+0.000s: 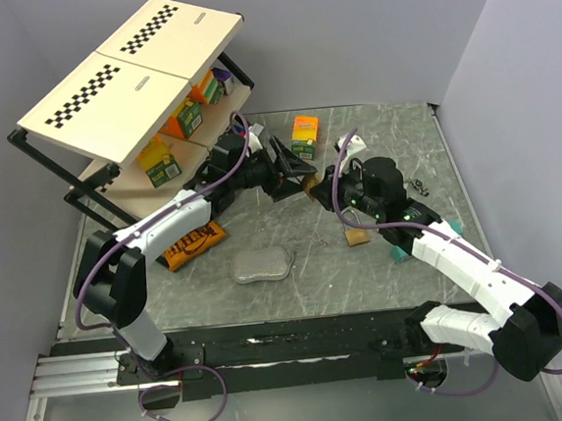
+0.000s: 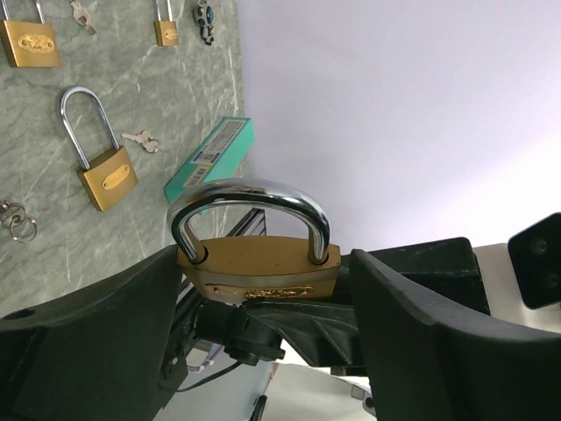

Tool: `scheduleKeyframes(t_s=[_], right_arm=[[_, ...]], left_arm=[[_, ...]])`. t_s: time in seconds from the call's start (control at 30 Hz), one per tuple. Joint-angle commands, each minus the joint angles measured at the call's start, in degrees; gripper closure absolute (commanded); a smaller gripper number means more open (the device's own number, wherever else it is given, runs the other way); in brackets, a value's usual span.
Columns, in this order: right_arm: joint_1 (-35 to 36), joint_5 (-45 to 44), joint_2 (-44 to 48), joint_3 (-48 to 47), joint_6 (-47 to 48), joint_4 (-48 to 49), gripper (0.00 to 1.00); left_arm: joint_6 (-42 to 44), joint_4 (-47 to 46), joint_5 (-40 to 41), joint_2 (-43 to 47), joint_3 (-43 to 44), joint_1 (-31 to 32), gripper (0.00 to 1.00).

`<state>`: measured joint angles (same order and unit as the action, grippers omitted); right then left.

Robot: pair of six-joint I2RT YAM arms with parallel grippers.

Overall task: Lock with the key
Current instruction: Place the lock at the center of the board.

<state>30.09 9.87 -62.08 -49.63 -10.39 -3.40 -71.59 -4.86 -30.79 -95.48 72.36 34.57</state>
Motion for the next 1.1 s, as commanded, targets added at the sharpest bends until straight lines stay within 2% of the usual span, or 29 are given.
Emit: scheduleKeyframes(t_s=[0.0, 0.17, 0.27, 0.3, 0.37, 0.4, 0.43, 0.47, 0.5, 0.53, 0.57, 0.63, 0.67, 0.77, 0.83, 0.9, 1.07], right_arm=[[0.94, 0.06, 0.74, -3.46, 0.81, 7.0, 1.0], [1.47, 0.33, 0.74, -3.37, 1.08, 6.92, 1.0], [1.47, 0.41, 1.0, -3.2, 0.9, 6.83, 1.0], [1.47, 0.41, 1.09, -3.2, 0.73, 6.74, 1.0], [1.47, 0.85, 1.09, -3.02, 0.55, 6.56, 1.0], [1.47, 1.03, 1.18, -3.02, 0.46, 6.48, 1.0], [1.47, 1.03, 1.35, -3.02, 0.29, 6.3, 0.99], [1.47, 1.12, 1.53, -2.93, 0.02, 6.04, 0.91], [1.47, 1.29, 1.79, -2.85, 0.02, 5.6, 0.86], [1.47, 1.38, 2.05, -2.67, 0.11, 5.34, 0.79], [1.29, 1.38, 2.58, -2.49, 0.28, 4.98, 0.59], [0.94, 1.29, 3.46, -2.32, 0.9, 3.67, 0.46], [0.85, 1.21, 4.33, -2.23, 1.25, 1.92, 0.34], [0.24, 1.29, 6.44, -1.88, 3.53, -2.39, 0.17], [-0.46, 1.64, 7.76, -1.7, 5.2, -5.55, 0.11], [-0.91, 1.82, 9.96, -1.18, 7.13, -7.31, 0.02], [-2.92, 1.73, 14.0, -0.12, 9.95, -11.71, 0.01]], left_arm=[[-0.66, -1.03, 0.37, -0.49, 3.31, 0.85, 0.23], [-0.04, 0.64, 1.34, -1.02, 4.19, 1.2, 0.28], [0.31, 1.26, 1.69, -1.11, 4.2, 1.2, 0.39], [0.49, 1.52, 1.78, -1.02, 4.02, 1.2, 0.48], [1.1, 1.7, 2.13, -0.85, 3.67, 1.2, 0.59], [1.19, 2.22, 2.22, -0.67, 3.58, 1.2, 0.72], [1.63, 2.4, 2.4, -0.76, 3.49, 1.12, 0.79], [1.81, 2.58, 2.66, -0.58, 3.32, 1.2, 0.86], [2.16, 3.45, 2.92, -0.58, 3.23, 1.2, 0.98], [2.51, 3.8, 3.19, -0.58, 3.05, 1.12, 0.99], [2.86, 4.24, 3.88, -0.32, 2.97, 1.2, 0.99], [4.43, 6.95, 4.76, -0.23, 2.96, 1.12, 0.99], [5.05, 8.1, 5.47, 0.03, 2.96, 1.12, 0.99], [7.69, 12.06, 7.93, -0.14, 3.23, 1.12, 0.99], [9.79, 15.21, 10.12, -0.49, 3.75, 1.12, 0.99], [12.69, 17.59, 11.87, -1.72, 4.81, 1.47, 0.99], [17.88, 27.08, 16.89, -6.19, 9.02, 3.22, 0.99]])
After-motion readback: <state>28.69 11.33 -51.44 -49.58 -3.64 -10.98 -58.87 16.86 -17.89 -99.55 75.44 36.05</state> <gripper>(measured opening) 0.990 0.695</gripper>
